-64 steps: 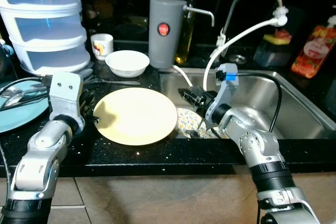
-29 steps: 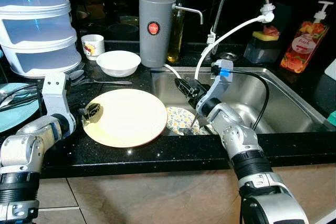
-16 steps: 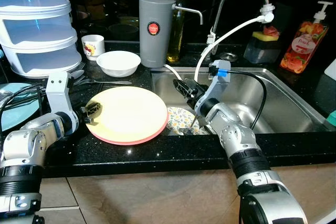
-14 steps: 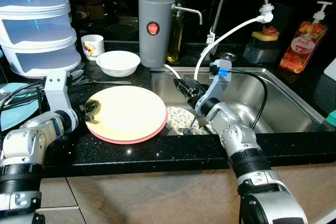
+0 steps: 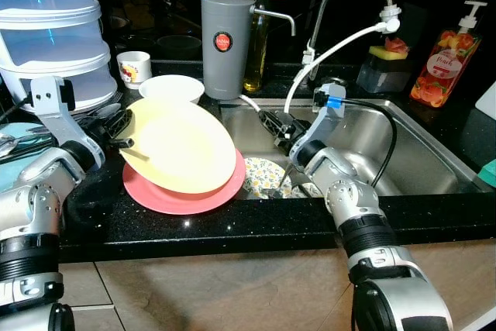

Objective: Kitchen organization

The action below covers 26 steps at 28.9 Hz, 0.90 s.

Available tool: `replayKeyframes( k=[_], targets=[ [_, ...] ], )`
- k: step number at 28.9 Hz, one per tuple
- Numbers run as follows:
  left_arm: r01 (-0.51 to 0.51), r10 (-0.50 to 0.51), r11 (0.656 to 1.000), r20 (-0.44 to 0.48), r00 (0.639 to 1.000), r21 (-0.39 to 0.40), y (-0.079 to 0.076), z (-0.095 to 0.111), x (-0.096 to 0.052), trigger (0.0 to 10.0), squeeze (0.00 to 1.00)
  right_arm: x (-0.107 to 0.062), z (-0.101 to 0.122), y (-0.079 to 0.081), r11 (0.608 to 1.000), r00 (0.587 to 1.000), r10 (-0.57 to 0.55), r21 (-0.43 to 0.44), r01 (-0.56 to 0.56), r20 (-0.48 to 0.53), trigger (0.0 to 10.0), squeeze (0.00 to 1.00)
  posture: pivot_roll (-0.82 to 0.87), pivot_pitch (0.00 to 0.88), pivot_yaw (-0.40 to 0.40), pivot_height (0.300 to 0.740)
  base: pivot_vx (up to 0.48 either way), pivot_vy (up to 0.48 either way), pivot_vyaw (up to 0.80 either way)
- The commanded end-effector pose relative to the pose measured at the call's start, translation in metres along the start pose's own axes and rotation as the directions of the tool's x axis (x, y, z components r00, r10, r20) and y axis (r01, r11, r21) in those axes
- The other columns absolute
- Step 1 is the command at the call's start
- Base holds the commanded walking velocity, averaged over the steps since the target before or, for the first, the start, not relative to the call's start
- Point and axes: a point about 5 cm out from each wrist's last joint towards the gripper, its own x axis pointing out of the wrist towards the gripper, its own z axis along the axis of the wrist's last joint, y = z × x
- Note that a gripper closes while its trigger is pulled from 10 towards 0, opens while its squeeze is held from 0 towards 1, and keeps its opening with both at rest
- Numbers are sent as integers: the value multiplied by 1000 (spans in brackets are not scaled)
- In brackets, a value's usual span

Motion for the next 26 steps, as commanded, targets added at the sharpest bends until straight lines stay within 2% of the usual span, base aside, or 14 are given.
replayKeyframes(
  k=[1, 4, 9, 10, 11, 12, 21, 22, 23, 24, 25, 26],
  targets=[
    [37, -36, 999, 47, 998, -20, -5, 4, 1, 0, 0, 2, 1, 1, 1000, 1000, 6, 28, -7, 4, 10000, 0, 77, 41, -54, 740, 0, 0, 0],
    [82, -66, 993, 175, 982, -82, -7, 16, 0, 0, 0, 3, 2, 1, 999, 1000, 6, 42, -6, 9, 10000, 0, 75, 41, -53, 740, 0, 0, 0],
    [146, -117, 982, 226, 967, -118, -11, 19, -1, 0, 0, 3, 3, 2, 994, 1000, 11, 105, -13, 26, 10000, 0, 76, 41, -54, 740, 0, 0, 0],
    [154, -123, 981, 230, 965, -120, -11, 19, -2, 0, 0, 3, 4, 3, 992, 999, 14, 123, -18, 30, 10000, 129, 77, 40, -53, 740, 0, 0, 0],
    [154, -123, 981, 230, 965, -120, -11, 19, -2, 0, 0, 3, 4, 3, 992, 999, 14, 123, -18, 30, 10000, 129, 77, 40, -53, 740, 0, 0, 0],
    [160, -129, 980, 229, 965, -121, -11, 17, -3, 0, 0, 4, 6, 4, 985, 999, 28, 169, -34, 37, 10000, 1000, 77, 40, -53, 740, 0, 0, 0],
    [181, -145, 974, 240, 960, -136, -13, 16, -3, 0, 0, 5, 8, 4, 972, 999, 32, 230, -39, 36, 10000, 1000, 74, 40, -52, 740, 0, 0, 0],
    [186, -149, 973, 239, 959, -137, -13, 16, -3, 0, 0, 5, 9, 5, 962, 998, 41, 267, -49, 37, 10000, 1000, 74, 39, -52, 740, 0, 0, 0],
    [186, -149, 973, 239, 959, -137, -13, 16, -3, 0, 0, 5, 9, 5, 962, 998, 41, 267, -49, 37, 10000, 1000, 74, 39, -52, 740, 0, 0, 0],
    [194, -157, 971, 238, 958, -139, -14, 15, -3, 0, 0, 6, 9, 10, 927, 996, 76, 365, -89, 49, 10000, 1000, 74, 39, -52, 740, 0, 0, 0],
    [196, -159, 970, 239, 958, -141, -15, 14, -3, 0, 0, 6, 10, 12, 911, 994, 95, 397, -109, 54, 10000, 867, 74, 39, -52, 740, 0, 0, 0],
    [198, -160, 970, 239, 958, -144, -15, 14, -3, 0, 0, 6, 10, 14, 901, 991, 121, 413, -133, 54, 10000, 71, 74, 39, -52, 740, 0, 0, 0]
  ],
)
